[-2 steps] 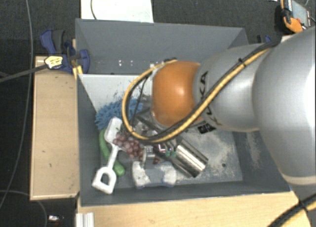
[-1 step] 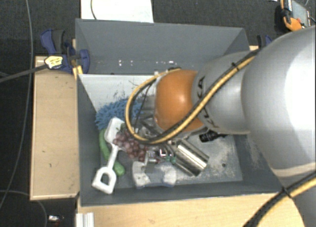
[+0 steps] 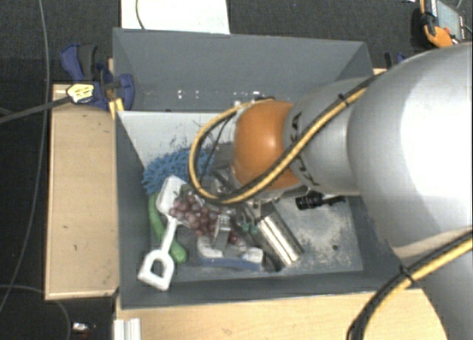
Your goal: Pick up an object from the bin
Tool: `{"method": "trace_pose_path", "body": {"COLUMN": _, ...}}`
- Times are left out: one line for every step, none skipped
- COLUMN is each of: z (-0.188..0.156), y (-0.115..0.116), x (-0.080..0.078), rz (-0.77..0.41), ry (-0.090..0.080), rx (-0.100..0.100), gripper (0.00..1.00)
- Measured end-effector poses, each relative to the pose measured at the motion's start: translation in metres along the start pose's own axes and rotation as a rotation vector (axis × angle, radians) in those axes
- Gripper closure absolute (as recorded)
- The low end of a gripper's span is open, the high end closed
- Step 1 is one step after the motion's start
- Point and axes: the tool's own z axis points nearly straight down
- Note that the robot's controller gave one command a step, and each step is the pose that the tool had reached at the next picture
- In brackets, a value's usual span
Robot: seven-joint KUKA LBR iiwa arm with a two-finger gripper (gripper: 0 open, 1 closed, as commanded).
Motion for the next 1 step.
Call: {"method": "trace_pose_path", "body": {"z": 0.002, "y": 0.0035, "x": 0.0084, "rz": 0.198, "ry": 0.015, "rx": 0.006, "gripper": 1.0}}
